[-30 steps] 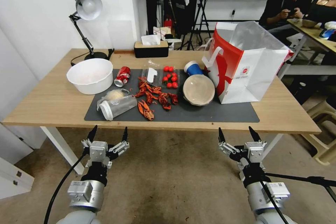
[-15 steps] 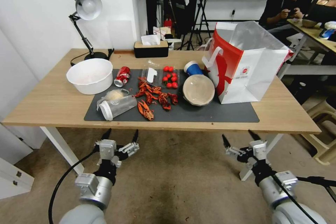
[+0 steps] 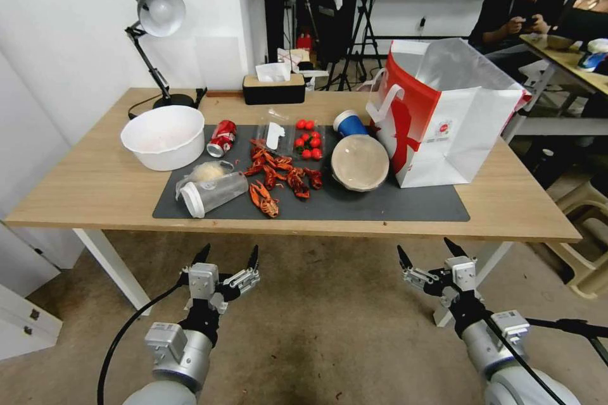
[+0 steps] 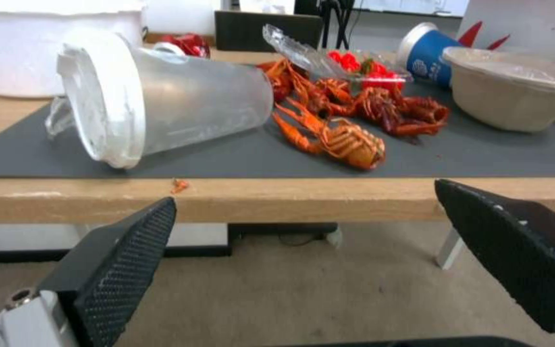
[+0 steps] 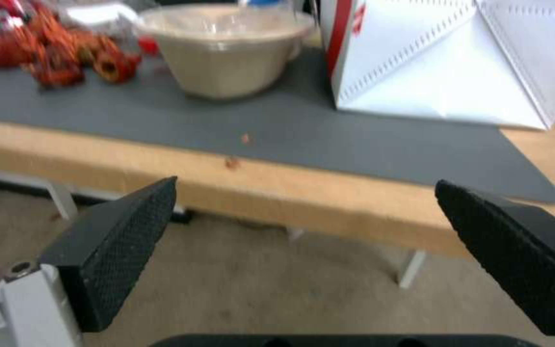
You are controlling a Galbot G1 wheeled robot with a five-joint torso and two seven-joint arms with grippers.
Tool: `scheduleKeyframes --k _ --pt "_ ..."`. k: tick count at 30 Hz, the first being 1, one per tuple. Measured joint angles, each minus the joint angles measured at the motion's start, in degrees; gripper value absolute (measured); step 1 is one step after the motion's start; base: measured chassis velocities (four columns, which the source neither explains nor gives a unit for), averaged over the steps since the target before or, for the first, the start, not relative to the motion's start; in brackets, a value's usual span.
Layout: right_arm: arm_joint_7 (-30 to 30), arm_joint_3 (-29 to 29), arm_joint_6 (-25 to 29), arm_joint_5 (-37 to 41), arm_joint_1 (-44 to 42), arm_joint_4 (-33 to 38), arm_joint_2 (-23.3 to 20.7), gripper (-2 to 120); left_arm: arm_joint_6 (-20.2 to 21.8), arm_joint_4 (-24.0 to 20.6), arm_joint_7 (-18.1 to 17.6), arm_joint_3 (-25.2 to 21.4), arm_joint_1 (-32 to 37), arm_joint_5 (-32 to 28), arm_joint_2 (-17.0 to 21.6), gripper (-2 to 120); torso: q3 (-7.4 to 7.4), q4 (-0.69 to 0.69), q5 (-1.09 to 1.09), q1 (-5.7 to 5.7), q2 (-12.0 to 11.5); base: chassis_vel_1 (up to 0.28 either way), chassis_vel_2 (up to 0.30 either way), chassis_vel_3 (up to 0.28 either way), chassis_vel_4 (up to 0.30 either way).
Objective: Pick up the trash from the table and place it into the takeout bag.
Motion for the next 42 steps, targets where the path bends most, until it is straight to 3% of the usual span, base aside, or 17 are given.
scheduleKeyframes --k 9,10,15,18,19,22,31,36,42 --pt "0.5 -1.1 0.1 5.6 5.6 0.1 -0.8 100 -0.2 0.1 0.4 -0.3 -0.3 -0.1 0.3 100 0.0 0.03 0.01 0.0 0.0 0.0 0.0 0.0 0.0" --pt "1.3 -1.3 0.0 7.5 7.9 -0.2 -1.2 100 -0.2 0.6 0.7 0.0 -1.0 -0.5 0.7 100 0.0 -0.03 -0.01 0.0 0.0 0.0 0.0 0.0 0.0" --pt "3.5 -2.6 -1.3 13.2 12.8 -1.0 -2.5 100 -0.4 0.9 0.8 0.1 -1.1 -0.5 0.7 100 0.01 0.02 0.01 0.01 0.0 0.0 0.0 0.0 0.0" --pt "15.4 -7.4 -7.9 33.0 21.4 -1.6 -2.9 100 -0.7 0.9 0.8 -0.2 -0.9 -0.2 0.1 100 0.01 0.01 0.0 0.01 0.0 0.0 0.0 0.0 0.0" --pt "15.4 -7.4 -7.9 33.0 21.4 -1.6 -2.9 100 -0.7 0.9 0.8 -0.2 -0.9 -0.2 0.1 100 0.01 0.01 0.0 0.01 0.0 0.0 0.0 0.0 0.0" --pt "24.0 -9.7 -11.7 46.2 25.5 -2.8 -1.1 100 -0.8 0.7 0.7 -0.6 -0.4 0.2 -0.1 100 0.01 0.01 0.0 0.01 0.0 0.0 0.0 0.0 0.0" --pt "31.1 -13.9 -14.6 62.2 31.3 -7.4 2.7 100 -1.3 0.4 0.6 -1.4 0.3 0.3 -0.1 100 0.01 0.0 0.0 0.01 0.0 0.0 0.0 0.0 0.0" --pt "33.8 -14.6 -15.1 67.3 34.2 -9.1 4.1 100 -1.3 0.4 0.7 -1.3 0.5 0.6 -0.2 100 0.01 0.01 0.0 0.01 0.0 0.0 0.0 0.0 0.0" --pt "37.5 -14.4 -14.3 70.3 36.5 -11.0 6.4 83 -2.5 0.7 0.5 -1.3 1.1 1.0 -0.4 100 0.01 0.01 0.0 0.01 0.0 0.0 0.0 0.0 0.0"
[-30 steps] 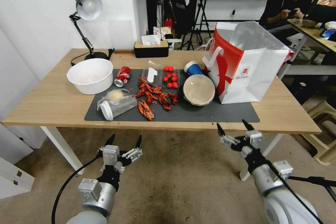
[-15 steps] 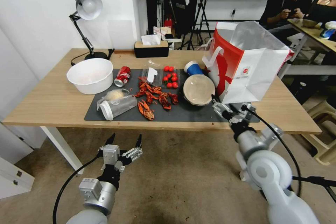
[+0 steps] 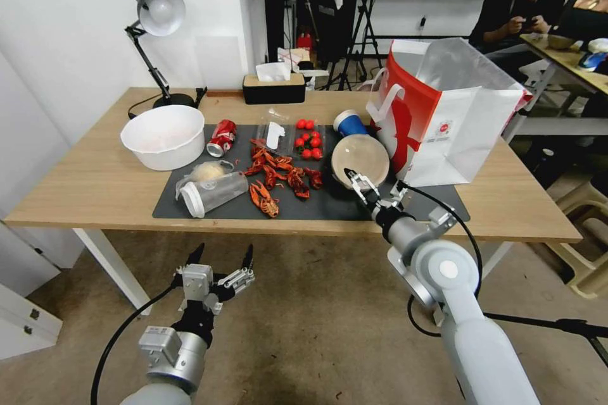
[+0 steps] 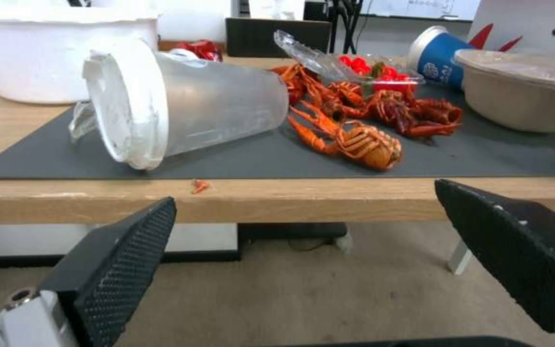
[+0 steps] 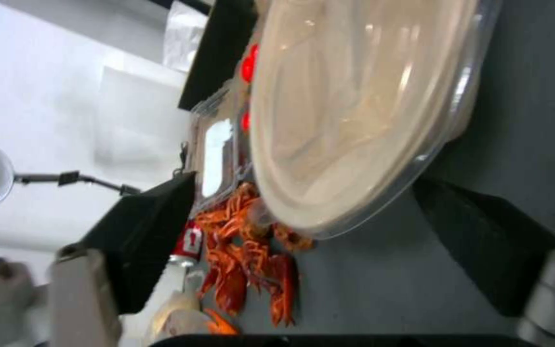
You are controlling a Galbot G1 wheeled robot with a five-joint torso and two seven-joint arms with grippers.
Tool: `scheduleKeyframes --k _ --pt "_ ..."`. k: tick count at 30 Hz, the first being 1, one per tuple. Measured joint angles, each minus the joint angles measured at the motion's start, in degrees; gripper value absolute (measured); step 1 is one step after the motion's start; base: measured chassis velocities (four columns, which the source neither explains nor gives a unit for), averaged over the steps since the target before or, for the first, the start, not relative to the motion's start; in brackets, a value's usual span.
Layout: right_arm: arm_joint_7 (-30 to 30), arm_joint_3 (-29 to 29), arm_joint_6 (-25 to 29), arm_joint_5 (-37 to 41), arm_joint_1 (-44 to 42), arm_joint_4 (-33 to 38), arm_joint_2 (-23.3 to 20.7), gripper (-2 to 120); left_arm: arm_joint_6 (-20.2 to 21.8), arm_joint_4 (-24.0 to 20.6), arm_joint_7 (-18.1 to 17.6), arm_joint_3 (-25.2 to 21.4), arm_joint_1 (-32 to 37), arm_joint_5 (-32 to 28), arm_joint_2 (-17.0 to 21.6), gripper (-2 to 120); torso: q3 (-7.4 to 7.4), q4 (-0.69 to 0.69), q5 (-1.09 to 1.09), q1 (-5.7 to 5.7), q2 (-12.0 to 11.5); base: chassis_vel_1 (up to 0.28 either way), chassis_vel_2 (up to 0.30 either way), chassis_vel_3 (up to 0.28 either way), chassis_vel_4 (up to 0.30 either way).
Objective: Pick up the trash from the table and place it into the takeout bag.
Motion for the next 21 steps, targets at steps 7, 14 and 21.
scheduleKeyframes --k 7,14,21 --pt "0.3 1.1 0.8 0.3 -1.3 0.0 0.2 63 -0.1 0.2 0.6 0.2 0.4 0.0 0.0 100 0.0 -0.01 0.01 0.0 0.0 0.0 0.0 0.0 0.0" --pt "-0.1 1.9 1.3 0.5 -2.0 0.4 0.0 37 -0.1 0.6 0.6 0.7 0.4 0.1 0.0 100 0.0 -0.01 0.0 0.0 0.0 0.0 0.0 0.0 0.0" --pt "-0.3 2.0 1.3 0.3 -2.0 1.1 -0.9 16 -0.1 0.1 0.3 0.7 0.3 0.0 0.2 100 -0.01 -0.01 0.01 -0.01 0.0 0.0 0.0 0.0 0.0"
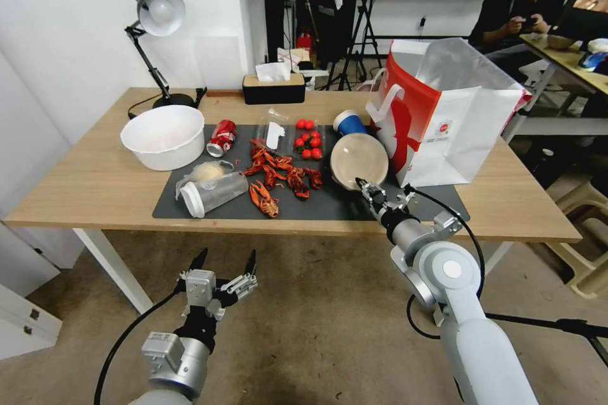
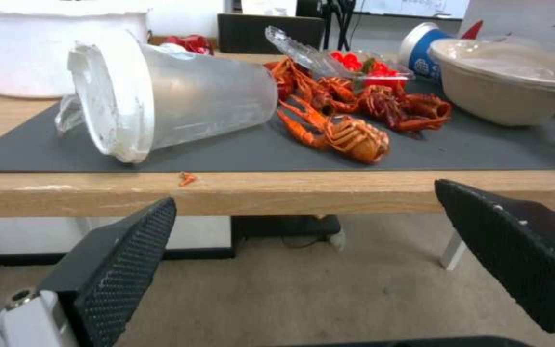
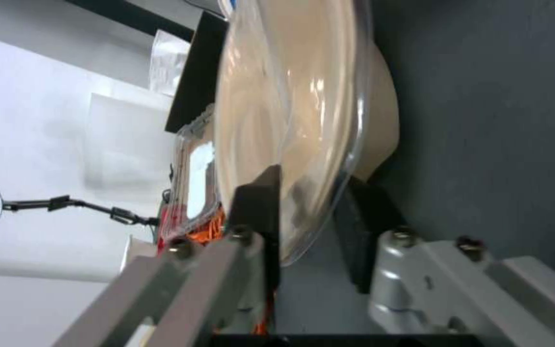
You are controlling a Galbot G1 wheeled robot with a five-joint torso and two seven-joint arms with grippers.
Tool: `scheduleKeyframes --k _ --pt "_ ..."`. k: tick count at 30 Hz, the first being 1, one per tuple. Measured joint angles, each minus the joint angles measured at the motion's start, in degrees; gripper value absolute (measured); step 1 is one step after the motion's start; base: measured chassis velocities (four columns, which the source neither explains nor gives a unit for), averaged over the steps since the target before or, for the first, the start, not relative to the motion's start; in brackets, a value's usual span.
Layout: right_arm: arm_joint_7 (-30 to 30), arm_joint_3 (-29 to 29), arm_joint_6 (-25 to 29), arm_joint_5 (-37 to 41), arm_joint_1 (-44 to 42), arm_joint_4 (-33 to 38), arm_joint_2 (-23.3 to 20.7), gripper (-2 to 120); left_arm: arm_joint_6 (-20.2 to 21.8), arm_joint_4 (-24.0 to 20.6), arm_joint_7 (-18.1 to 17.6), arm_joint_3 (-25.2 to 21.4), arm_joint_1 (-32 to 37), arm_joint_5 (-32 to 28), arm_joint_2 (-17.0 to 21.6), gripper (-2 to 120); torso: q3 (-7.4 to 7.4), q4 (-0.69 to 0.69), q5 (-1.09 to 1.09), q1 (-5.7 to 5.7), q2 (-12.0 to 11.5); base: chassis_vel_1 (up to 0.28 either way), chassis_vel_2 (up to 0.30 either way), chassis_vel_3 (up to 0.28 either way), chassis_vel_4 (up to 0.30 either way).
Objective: Pick up the trash from the table and place it into the takeout bag.
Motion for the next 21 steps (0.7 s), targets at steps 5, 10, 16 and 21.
scheduleKeyframes --k 5,10,16,21 --pt "-3.7 -0.6 -0.4 -5.9 -0.6 0.8 -1.7 0 -0.6 0.3 -0.3 -0.2 0.0 0.2 0.0 100 0.0 0.0 0.0 0.0 0.0 0.0 0.0 0.0 0.0" --pt "-10.0 -1.7 -1.8 -18.5 -1.5 2.7 -4.6 0 -0.9 0.3 -0.7 -0.3 0.0 0.5 -0.1 100 0.0 0.0 0.01 0.0 0.0 0.0 0.0 0.0 0.0" --pt "-22.1 -3.7 -6.3 -46.1 -2.2 5.5 -11.9 0 -1.0 0.2 -2.0 -0.4 0.1 1.0 -0.6 100 0.0 -0.01 0.0 0.0 0.0 0.0 0.0 0.0 0.0" --pt "-25.4 -4.7 -5.5 -57.5 -1.2 7.2 -15.4 0 -1.1 -0.1 -2.7 -0.3 0.4 1.4 -1.3 100 0.0 0.0 0.0 0.0 0.0 0.0 0.0 0.0 0.0"
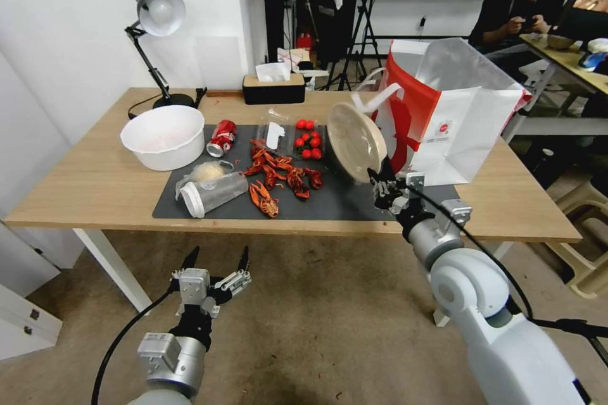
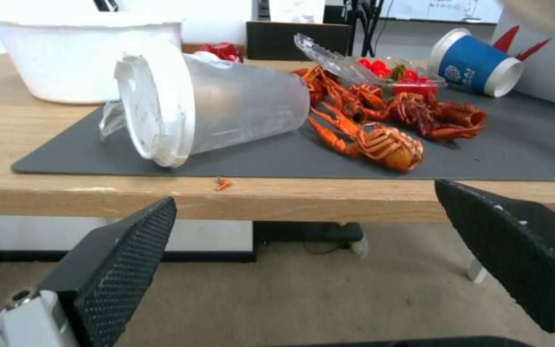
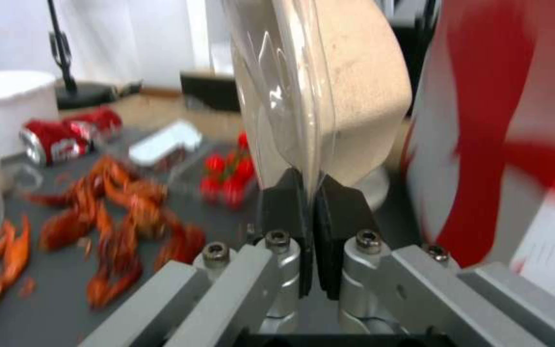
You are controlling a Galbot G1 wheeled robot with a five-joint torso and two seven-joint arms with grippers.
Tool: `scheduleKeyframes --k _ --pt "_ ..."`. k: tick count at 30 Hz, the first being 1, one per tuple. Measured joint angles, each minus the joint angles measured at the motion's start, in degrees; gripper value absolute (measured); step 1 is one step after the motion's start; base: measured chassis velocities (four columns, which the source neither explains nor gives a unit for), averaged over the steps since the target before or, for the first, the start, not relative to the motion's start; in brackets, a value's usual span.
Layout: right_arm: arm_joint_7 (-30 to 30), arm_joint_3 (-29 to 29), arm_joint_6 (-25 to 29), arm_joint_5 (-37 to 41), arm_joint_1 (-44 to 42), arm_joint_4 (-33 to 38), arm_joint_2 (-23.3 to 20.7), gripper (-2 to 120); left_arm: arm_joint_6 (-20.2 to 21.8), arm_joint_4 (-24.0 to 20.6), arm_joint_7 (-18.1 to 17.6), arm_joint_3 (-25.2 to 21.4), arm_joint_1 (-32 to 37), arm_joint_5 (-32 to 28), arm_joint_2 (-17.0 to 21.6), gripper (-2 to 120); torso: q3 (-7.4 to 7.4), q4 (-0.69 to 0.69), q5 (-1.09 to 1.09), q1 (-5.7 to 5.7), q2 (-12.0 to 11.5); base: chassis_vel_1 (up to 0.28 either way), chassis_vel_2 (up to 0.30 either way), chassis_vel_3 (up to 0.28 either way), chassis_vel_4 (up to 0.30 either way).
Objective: Pick up the trash from the table and place it into the takeout bag.
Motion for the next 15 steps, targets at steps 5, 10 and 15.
scheduleKeyframes --k 5,10,15 --pt "0.9 2.4 0.7 7.8 5.9 2.4 -4.2 0 -0.5 -0.7 -0.2 -0.2 0.7 0.6 -0.4 100 0.0 0.01 -0.01 0.0 0.0 0.0 0.0 0.0 0.0" --pt "3.8 4.2 -0.8 19.5 10.6 3.9 -8.5 0 -1.0 -0.9 -0.3 -0.6 1.1 0.9 -0.5 100 0.0 0.0 0.0 0.0 0.0 0.0 0.0 0.0 0.0" --pt "7.3 5.8 -1.4 29.9 16.6 3.9 -12.4 0 -1.2 -1.0 -0.6 -0.4 1.2 1.4 -0.9 100 0.0 0.0 -0.01 0.0 0.0 0.0 0.0 0.0 0.0"
